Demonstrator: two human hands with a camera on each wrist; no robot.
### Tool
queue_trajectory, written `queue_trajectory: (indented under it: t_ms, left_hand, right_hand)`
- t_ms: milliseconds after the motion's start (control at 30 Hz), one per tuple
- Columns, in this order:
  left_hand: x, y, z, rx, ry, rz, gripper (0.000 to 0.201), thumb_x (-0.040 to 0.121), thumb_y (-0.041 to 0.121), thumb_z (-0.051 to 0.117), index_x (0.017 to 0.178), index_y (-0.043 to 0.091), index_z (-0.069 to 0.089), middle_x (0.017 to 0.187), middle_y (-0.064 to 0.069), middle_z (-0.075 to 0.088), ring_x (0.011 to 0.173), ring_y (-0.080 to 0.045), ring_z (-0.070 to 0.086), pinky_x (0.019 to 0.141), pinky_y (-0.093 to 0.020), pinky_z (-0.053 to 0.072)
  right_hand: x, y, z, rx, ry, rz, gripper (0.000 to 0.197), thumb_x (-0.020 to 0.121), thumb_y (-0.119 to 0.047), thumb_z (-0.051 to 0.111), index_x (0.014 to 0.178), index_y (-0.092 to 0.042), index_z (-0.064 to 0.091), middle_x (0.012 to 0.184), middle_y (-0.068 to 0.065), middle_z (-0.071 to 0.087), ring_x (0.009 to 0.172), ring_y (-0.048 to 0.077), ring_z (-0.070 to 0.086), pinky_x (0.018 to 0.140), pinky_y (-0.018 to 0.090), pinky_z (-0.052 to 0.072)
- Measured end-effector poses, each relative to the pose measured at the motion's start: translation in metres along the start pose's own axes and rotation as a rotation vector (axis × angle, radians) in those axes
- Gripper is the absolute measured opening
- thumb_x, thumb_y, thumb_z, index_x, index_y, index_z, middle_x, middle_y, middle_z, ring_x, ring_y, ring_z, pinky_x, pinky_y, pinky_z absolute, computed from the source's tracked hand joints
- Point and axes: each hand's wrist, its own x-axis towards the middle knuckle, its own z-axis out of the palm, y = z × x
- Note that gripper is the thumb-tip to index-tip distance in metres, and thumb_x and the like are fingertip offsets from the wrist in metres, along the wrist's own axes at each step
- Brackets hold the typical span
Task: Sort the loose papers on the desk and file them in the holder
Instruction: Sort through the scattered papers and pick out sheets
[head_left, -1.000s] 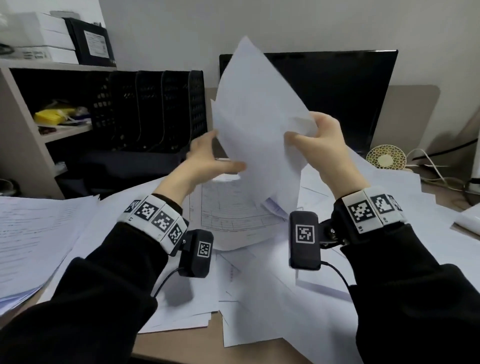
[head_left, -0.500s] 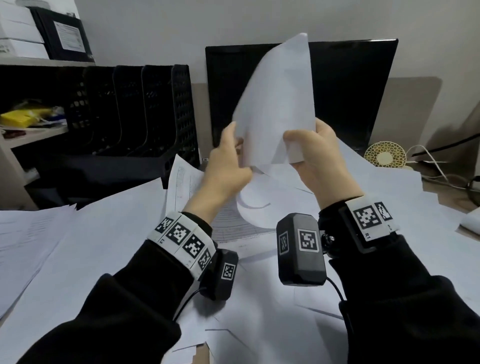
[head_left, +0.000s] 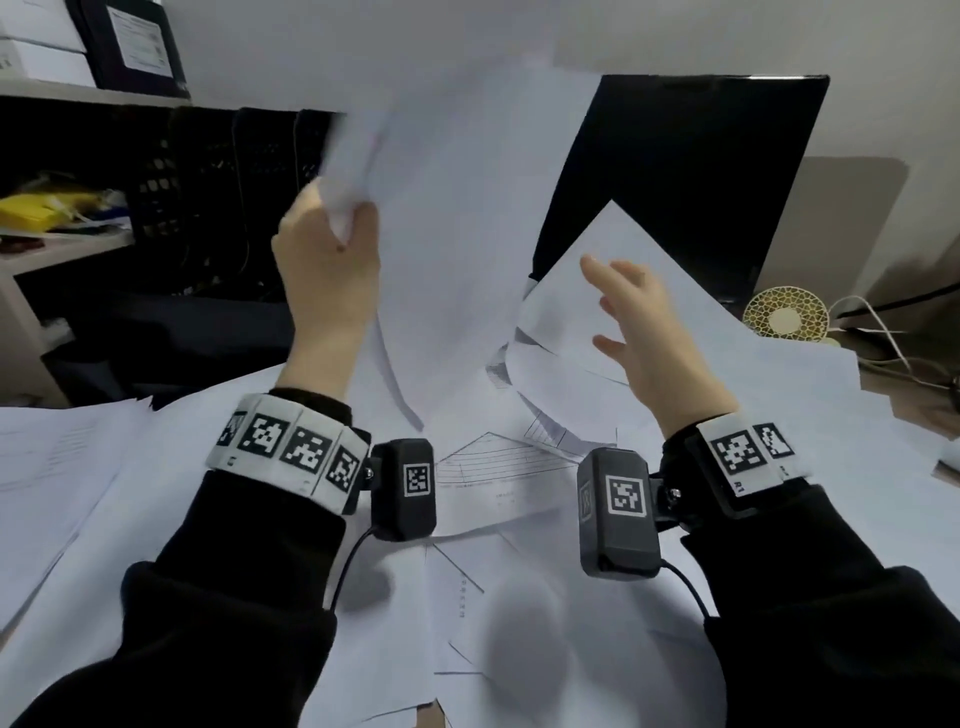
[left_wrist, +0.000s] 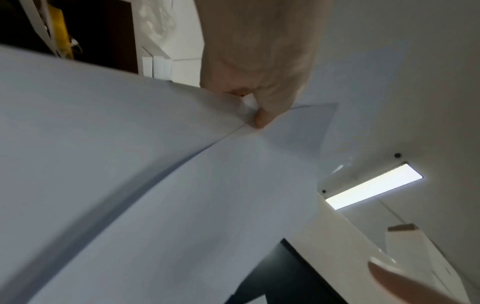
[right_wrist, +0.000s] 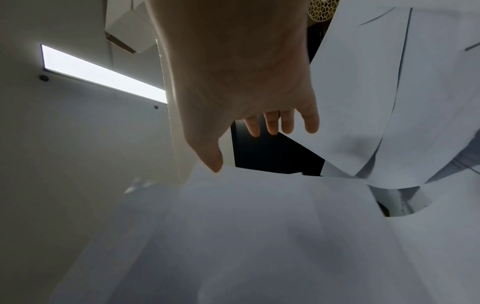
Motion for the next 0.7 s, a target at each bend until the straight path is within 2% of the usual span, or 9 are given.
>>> queue_trajectory:
  t_ms: [100, 167, 267, 333, 367, 433, 500, 600, 700]
  left_hand:
    - [0.007, 0.004, -0.009, -0.152, 0.011, -0.049, 0.018, 0.084, 0.013, 0.060, 0.101, 0.009, 0.065, 0.095, 0.006, 0.067, 0.081, 0.003, 0.063, 0.081, -0.014, 0.048]
    - [0.009, 0.009, -0.014, -0.214, 0.002, -0.059, 0.014, 0.086, 0.014, 0.061, 0.099, 0.015, 0.061, 0.096, 0.008, 0.066, 0.085, 0.007, 0.063, 0.084, -0.016, 0.049]
    - [0.008, 0.018, -0.017, -0.305, 0.007, -0.070, 0.014, 0.087, 0.014, 0.060, 0.093, 0.025, 0.059, 0.097, 0.010, 0.067, 0.090, -0.001, 0.066, 0.086, -0.021, 0.051]
    - [0.007, 0.023, -0.016, -0.347, -0.015, -0.089, 0.016, 0.088, 0.013, 0.060, 0.094, 0.028, 0.058, 0.098, 0.010, 0.067, 0.094, -0.004, 0.066, 0.088, -0.023, 0.051]
    - [0.006, 0.024, -0.015, -0.363, -0.035, -0.101, 0.015, 0.089, 0.012, 0.059, 0.096, 0.026, 0.058, 0.099, 0.009, 0.067, 0.096, -0.006, 0.066, 0.089, -0.023, 0.052]
    - [0.005, 0.022, -0.011, -0.388, -0.079, -0.125, 0.014, 0.090, 0.012, 0.057, 0.102, 0.019, 0.059, 0.103, 0.006, 0.067, 0.100, -0.009, 0.066, 0.090, -0.025, 0.052]
    - [0.003, 0.020, -0.007, -0.392, -0.118, -0.154, 0.022, 0.090, 0.012, 0.056, 0.111, 0.011, 0.058, 0.106, 0.002, 0.067, 0.102, -0.012, 0.066, 0.091, -0.028, 0.052]
    - [-0.001, 0.015, -0.003, -0.388, -0.179, -0.199, 0.030, 0.088, 0.012, 0.057, 0.118, 0.008, 0.056, 0.110, -0.002, 0.067, 0.104, -0.014, 0.066, 0.093, -0.032, 0.053]
    - [-0.004, 0.012, -0.002, -0.380, -0.182, -0.209, 0.031, 0.090, 0.011, 0.056, 0.121, 0.007, 0.054, 0.111, -0.001, 0.066, 0.105, -0.014, 0.065, 0.095, -0.033, 0.052]
  right_hand:
    - [0.003, 0.006, -0.003, -0.075, 0.007, -0.034, 0.081, 0.085, -0.042, 0.066, 0.149, -0.022, 0.020, 0.151, -0.001, 0.027, 0.136, 0.013, 0.031, 0.108, 0.033, 0.030]
    - [0.006, 0.007, -0.004, -0.095, 0.019, -0.073, 0.085, 0.085, -0.038, 0.068, 0.150, -0.021, 0.016, 0.152, 0.000, 0.026, 0.132, 0.009, 0.032, 0.101, 0.028, 0.029]
    - [0.010, 0.007, -0.006, -0.101, 0.026, -0.113, 0.087, 0.084, -0.036, 0.069, 0.151, -0.020, 0.015, 0.152, 0.001, 0.028, 0.125, 0.006, 0.033, 0.097, 0.023, 0.028]
    - [0.009, 0.003, -0.009, -0.073, -0.015, -0.118, 0.082, 0.084, -0.035, 0.071, 0.148, -0.015, 0.024, 0.141, -0.003, 0.043, 0.119, 0.000, 0.044, 0.094, 0.015, 0.035]
    - [0.009, 0.002, -0.010, -0.061, -0.058, -0.119, 0.075, 0.082, -0.033, 0.072, 0.143, -0.010, 0.035, 0.132, -0.003, 0.055, 0.113, 0.001, 0.054, 0.093, 0.015, 0.043]
    - [0.009, 0.001, -0.011, -0.061, -0.133, -0.153, 0.050, 0.082, -0.027, 0.069, 0.126, -0.004, 0.057, 0.115, 0.006, 0.069, 0.104, 0.017, 0.067, 0.095, 0.035, 0.052]
    - [0.008, 0.001, -0.012, -0.049, -0.120, -0.185, 0.034, 0.085, -0.019, 0.065, 0.114, -0.002, 0.065, 0.107, 0.011, 0.072, 0.098, 0.025, 0.070, 0.090, 0.042, 0.054]
    - [0.008, 0.002, -0.014, -0.046, -0.041, -0.210, 0.020, 0.086, -0.011, 0.066, 0.103, 0.000, 0.068, 0.094, 0.008, 0.074, 0.083, 0.020, 0.072, 0.072, 0.031, 0.057]
    - [0.010, 0.004, -0.017, -0.053, -0.047, -0.190, 0.019, 0.082, -0.009, 0.071, 0.100, -0.006, 0.068, 0.088, 0.000, 0.073, 0.072, 0.006, 0.070, 0.060, 0.015, 0.050]
